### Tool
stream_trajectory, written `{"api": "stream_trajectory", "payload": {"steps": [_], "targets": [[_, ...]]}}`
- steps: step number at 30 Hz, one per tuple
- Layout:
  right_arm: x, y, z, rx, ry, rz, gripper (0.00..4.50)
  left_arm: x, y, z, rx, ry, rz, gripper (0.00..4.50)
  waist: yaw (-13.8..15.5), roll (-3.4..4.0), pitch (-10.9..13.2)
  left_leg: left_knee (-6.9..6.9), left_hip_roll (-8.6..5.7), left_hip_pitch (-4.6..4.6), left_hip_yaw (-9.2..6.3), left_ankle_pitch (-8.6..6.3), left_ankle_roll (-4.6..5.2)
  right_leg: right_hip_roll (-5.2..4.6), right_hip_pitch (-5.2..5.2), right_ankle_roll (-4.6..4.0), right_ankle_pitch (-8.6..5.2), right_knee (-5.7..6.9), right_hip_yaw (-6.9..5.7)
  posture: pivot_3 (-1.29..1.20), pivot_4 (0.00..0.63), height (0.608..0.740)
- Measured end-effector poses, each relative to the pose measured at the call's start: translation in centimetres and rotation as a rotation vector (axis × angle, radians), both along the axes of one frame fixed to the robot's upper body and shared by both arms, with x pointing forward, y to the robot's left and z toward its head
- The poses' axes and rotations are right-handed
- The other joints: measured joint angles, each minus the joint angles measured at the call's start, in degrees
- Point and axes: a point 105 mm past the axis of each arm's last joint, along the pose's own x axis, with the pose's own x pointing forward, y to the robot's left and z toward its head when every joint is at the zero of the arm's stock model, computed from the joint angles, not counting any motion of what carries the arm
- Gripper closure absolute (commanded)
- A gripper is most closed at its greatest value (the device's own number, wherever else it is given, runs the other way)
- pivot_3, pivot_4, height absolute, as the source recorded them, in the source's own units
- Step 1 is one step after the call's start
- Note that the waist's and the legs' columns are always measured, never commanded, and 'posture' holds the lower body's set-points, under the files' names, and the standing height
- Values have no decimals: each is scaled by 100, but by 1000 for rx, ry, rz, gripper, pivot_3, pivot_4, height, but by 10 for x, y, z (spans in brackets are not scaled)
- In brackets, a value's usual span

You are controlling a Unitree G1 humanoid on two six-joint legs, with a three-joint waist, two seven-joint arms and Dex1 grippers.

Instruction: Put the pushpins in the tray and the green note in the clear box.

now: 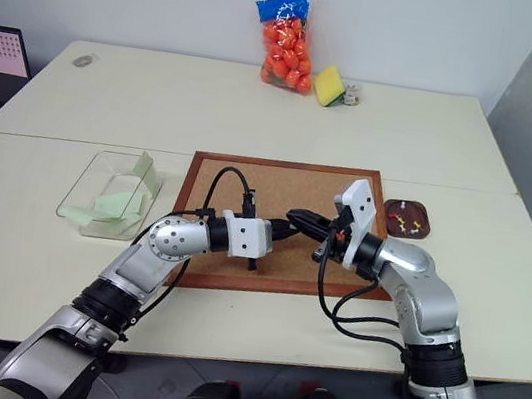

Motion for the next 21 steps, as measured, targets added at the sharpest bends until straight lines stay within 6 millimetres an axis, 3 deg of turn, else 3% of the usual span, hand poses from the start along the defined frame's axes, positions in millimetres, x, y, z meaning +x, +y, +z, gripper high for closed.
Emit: {"api": "stream_trajectory", "payload": {"steps": [8,17,21], "targets": [[1,-2,0,-3,0,-6,4500,2,-3,14,86,-195,-23,4494,2,0,0,7,-1,1,0,0,0,0,1,0,0,6,1,0,150,740],[6,-6,-3,-5,13,-25,4500,2,0,3,172,-280,-47,4494,2,0,0,7,-1,1,0,0,0,0,1,-1,1,7,0,0,150,740],[11,-7,5,-1,-10,-31,4500,1,0,4,169,-292,-52,4494,-3,0,0,8,1,2,0,0,0,0,1,-1,1,10,-1,0,150,740]]}}
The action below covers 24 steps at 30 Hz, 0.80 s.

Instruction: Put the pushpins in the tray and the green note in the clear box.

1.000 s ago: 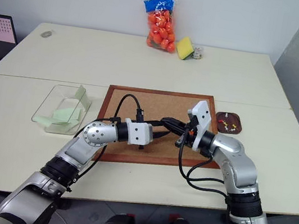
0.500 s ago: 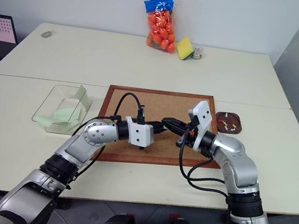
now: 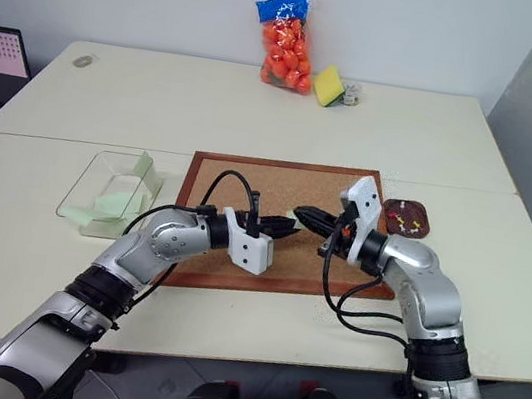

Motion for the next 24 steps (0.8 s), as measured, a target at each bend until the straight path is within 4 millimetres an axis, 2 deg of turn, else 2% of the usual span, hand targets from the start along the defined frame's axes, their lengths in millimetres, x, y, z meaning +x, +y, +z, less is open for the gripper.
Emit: {"api": "stream_trajectory", "payload": {"steps": [9,20,24], "targets": [[13,-10,8,33,-13,-76,4500,-1,1,0,7,-9,-6,4494,3,0,0,3,0,-1,1,0,0,-1,0,-2,1,4,0,0,150,740],[13,-11,6,29,-9,-80,4500,0,1,0,2,-4,-2,4494,4,0,0,32,-3,0,-1,0,0,-1,-1,-3,0,43,1,0,150,740],[21,-19,5,1,-41,-159,4500,2,-5,1,-113,125,30,4494,0,0,0,49,-4,-1,-1,0,0,-2,-1,-2,-1,57,0,0,150,740]]}}
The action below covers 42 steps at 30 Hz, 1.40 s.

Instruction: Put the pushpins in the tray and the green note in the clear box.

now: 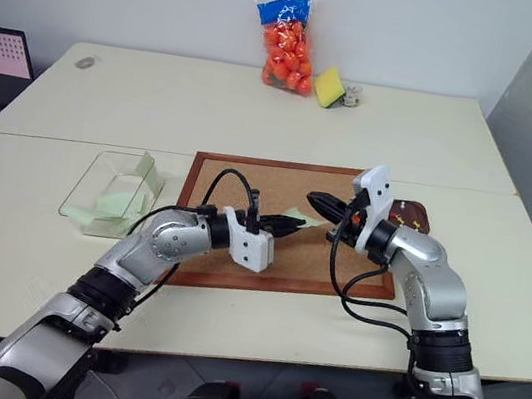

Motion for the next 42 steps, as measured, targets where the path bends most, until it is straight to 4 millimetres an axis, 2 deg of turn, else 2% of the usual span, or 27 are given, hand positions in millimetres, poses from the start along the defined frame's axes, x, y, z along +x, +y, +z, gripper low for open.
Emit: {"api": "stream_trajectory", "payload": {"steps": [5,7,9,12,17,24,33,42], "targets": [[27,-36,-9,-43,-32,-269,4500,-8,-11,4,-205,293,12,4494,-8,0,0,5,-1,0,1,0,0,0,-1,0,0,10,2,0,150,740],[38,-57,-16,-95,-58,-405,4500,-11,-16,10,-277,409,6,4494,-9,0,0,5,-2,1,0,0,0,1,-1,-1,-1,12,3,0,150,740],[47,-86,-23,-160,-78,-552,4500,-15,-21,17,-345,521,-2,4494,-4,0,0,6,-4,1,2,0,0,-1,-1,-1,-1,12,6,0,150,740],[54,-116,-27,-190,-87,-687,4500,-16,-23,19,-393,642,21,4494,-11,0,0,5,-4,3,5,0,0,1,-1,-1,-1,12,10,0,150,740],[68,-131,-26,-156,-60,-776,4500,-15,-22,11,-374,696,60,4494,-108,0,0,3,3,11,12,0,0,8,-1,-3,-1,16,18,0,150,740],[81,-133,-33,-121,13,-790,4500,-15,-21,11,-368,691,79,4494,-111,0,0,2,1,9,14,0,0,5,-1,-3,-1,13,18,0,150,740],[84,-133,-48,-98,85,-795,2444,-17,-19,6,-363,699,99,4500,-110,0,0,2,0,9,16,0,0,3,-1,-3,-1,13,20,0,150,740],[84,-134,-48,-96,87,-798,529,-17,-19,5,-362,698,102,4500,-110,0,0,2,0,9,17,0,0,3,-1,-3,-1,13,20,0,150,740]]}}
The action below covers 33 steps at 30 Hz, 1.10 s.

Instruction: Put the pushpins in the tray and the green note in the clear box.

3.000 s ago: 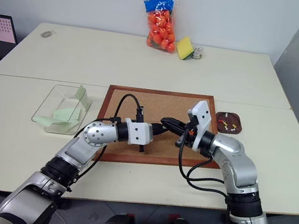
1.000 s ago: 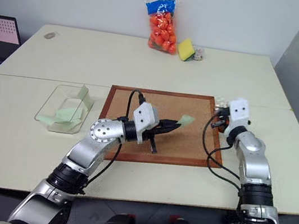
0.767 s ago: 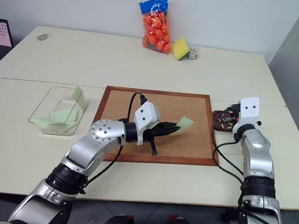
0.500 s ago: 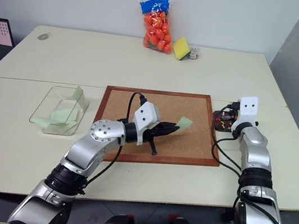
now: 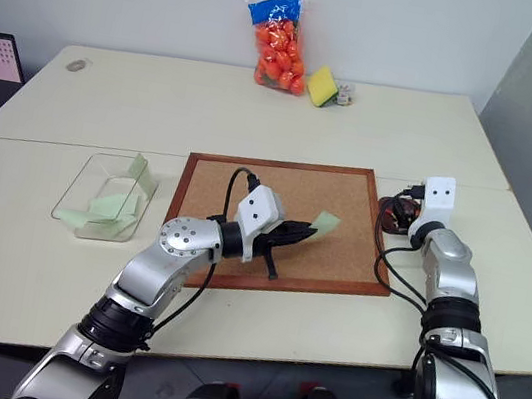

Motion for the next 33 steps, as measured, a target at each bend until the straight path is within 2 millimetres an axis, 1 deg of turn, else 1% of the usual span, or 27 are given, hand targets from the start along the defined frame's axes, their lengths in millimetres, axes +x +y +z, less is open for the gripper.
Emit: {"api": "stream_trajectory", "payload": {"steps": [2,3,7,9,12,14,16,20,23,25,27,28,29,30,31,33], "targets": [[0,-1,1,-3,-3,-2,134,0,0,0,0,0,0,4500,0,0,0,0,0,0,0,0,0,0,0,0,0,0,0,0,150,740],[-1,-1,2,-7,-9,-1,19,0,0,0,-1,0,-1,4500,0,0,0,0,0,0,-1,0,0,0,0,0,0,0,0,0,150,740],[-8,-5,1,-32,-24,8,19,0,0,0,-1,-1,1,4500,4,0,0,0,0,0,0,0,0,0,0,0,0,0,0,0,150,740],[-13,-4,2,-47,-38,44,19,1,0,1,-1,-3,3,4500,9,0,0,0,0,0,0,0,0,0,0,0,0,-1,0,0,150,740],[-26,6,7,-62,-73,152,19,3,1,1,-3,-8,22,4500,6,0,0,-1,1,0,-1,0,0,0,0,1,-1,-1,0,0,150,740],[-38,18,13,-60,-110,243,19,5,2,2,-5,-14,50,4500,5,0,0,-1,2,-1,-3,0,0,2,0,2,-1,-1,-1,0,150,740],[-51,34,22,-59,-151,347,19,12,9,6,-22,-25,110,4500,-2,0,0,0,3,-1,-5,0,0,3,0,14,-8,0,-2,0,150,740],[-72,56,39,-35,-214,483,19,27,24,19,-79,-50,256,4500,28,-1,1,4,2,-1,-10,0,0,2,2,24,-14,0,-5,0,150,740],[-90,79,49,-13,-238,602,19,42,47,29,-132,-75,437,4500,29,-2,1,3,3,0,-13,0,0,2,2,24,-14,0,-6,0,150,740],[-101,97,59,-3,-268,671,19,50,66,35,-170,-91,576,4500,34,-2,1,3,2,-1,-19,0,0,2,2,25,-15,0,-11,0,150,740],[-107,107,66,16,-280,708,19,53,86,44,-207,-123,712,4500,50,-6,3,4,2,-2,-24,0,-1,1,2,24,-14,0,-11,0,150,740],[-109,111,69,25,-287,725,19,53,100,51,-223,-158,795,4500,57,-7,4,4,2,-2,-25,0,-1,1,2,23,-13,0,-11,0,150,740],[-111,114,70,27,-286,735,19,50,119,57,-234,-200,903,4500,65,-7,3,3,2,-1,-29,0,-1,-1,2,20,-12,0,-9,0,150,740],[-111,115,70,27,-284,737,19,49,125,59,-234,-216,944,4500,71,-7,4,3,1,-1,-29,0,-1,-1,3,19,-11,-1,-9,0,150,740],[-111,115,69,29,-278,738,19,46,137,59,-233,-235,1013,4500,88,-7,4,3,0,-1,-29,0,-1,-1,2,18,-10,-1,-10,0,150,740],[-112,117,68,43,-267,748,19,31,176,56,-244,-263,1257,4500,98,-7,4,2,2,-1,-34,-1,-1,-3,2,12,-7,-2,-9,0,150,740]]}}
